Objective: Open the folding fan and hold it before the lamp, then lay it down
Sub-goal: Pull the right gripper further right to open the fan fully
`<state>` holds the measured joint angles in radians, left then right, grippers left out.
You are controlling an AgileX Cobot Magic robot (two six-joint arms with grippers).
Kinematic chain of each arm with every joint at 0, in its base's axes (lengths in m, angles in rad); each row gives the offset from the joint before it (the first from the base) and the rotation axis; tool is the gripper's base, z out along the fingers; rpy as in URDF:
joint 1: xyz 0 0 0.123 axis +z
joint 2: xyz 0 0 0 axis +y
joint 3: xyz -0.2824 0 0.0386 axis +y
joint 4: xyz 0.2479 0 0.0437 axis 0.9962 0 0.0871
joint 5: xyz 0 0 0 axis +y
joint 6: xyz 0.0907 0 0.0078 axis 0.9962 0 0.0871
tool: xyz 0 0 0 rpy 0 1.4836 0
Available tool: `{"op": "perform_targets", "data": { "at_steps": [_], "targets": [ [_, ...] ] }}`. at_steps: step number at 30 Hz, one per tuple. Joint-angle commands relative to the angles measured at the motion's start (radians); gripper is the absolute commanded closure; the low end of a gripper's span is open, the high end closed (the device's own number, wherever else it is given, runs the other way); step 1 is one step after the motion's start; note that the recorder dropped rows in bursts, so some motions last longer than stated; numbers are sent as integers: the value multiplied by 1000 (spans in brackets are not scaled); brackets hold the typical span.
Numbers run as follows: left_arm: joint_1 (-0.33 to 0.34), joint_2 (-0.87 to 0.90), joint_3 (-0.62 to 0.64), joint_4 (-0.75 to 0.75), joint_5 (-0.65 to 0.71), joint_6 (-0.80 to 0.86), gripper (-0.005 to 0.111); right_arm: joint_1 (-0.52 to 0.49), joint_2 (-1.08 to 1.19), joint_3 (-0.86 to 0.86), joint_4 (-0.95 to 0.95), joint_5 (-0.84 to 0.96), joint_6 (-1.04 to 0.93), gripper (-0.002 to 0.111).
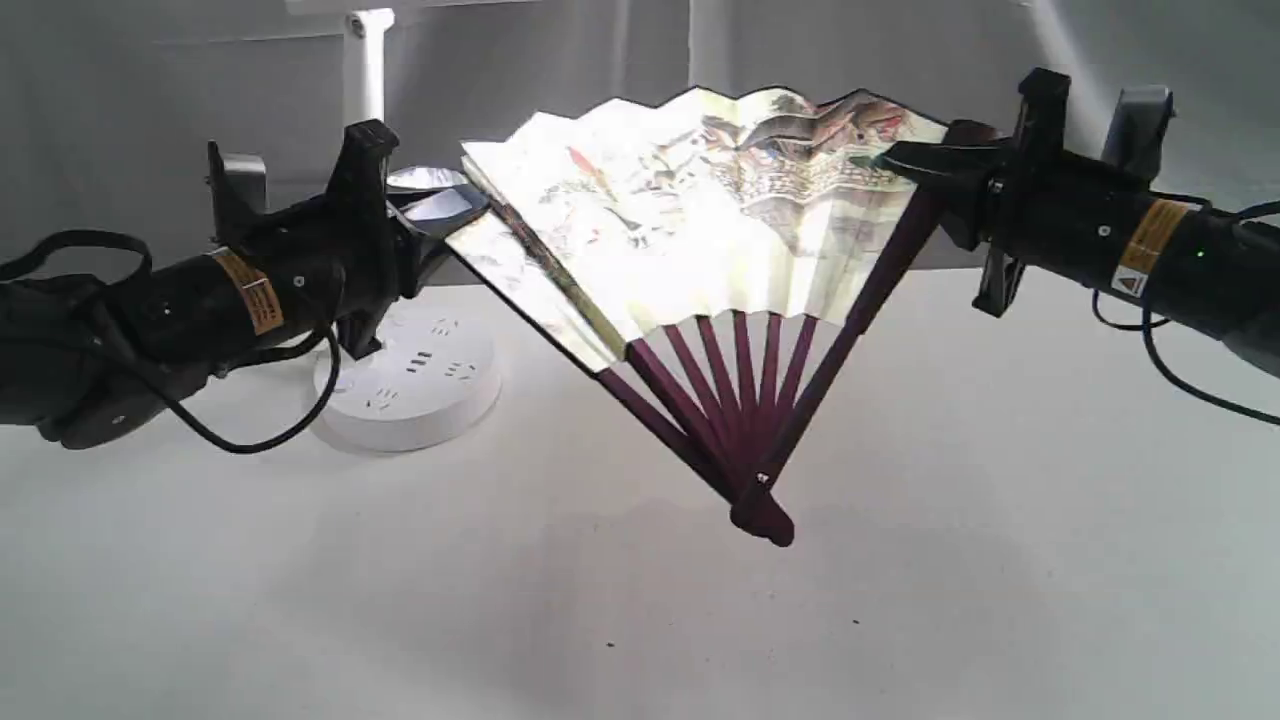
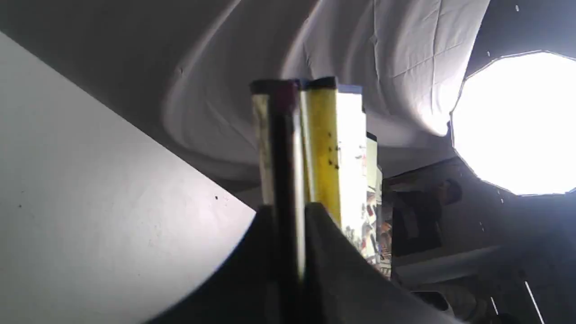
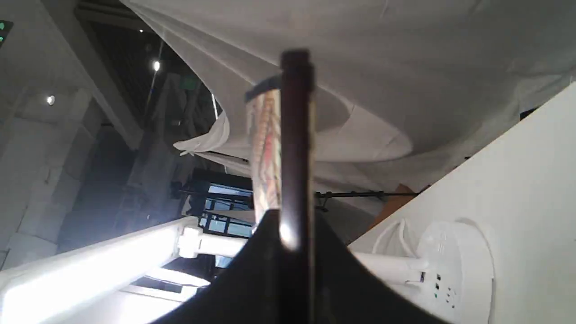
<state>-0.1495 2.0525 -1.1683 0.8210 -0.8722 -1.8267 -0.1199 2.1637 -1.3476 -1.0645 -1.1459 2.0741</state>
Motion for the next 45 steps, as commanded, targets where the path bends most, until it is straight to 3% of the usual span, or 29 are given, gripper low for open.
{"op": "perform_targets", "data": {
  "at_steps": [1,45],
  "targets": [
    [0,-2,1,71,14,19,107,-22,-8,1,51,-8,13,108],
    [0,-2,6,72,14,-16,107,-199,-8,1,45,-38,13,108]
  ]
}}
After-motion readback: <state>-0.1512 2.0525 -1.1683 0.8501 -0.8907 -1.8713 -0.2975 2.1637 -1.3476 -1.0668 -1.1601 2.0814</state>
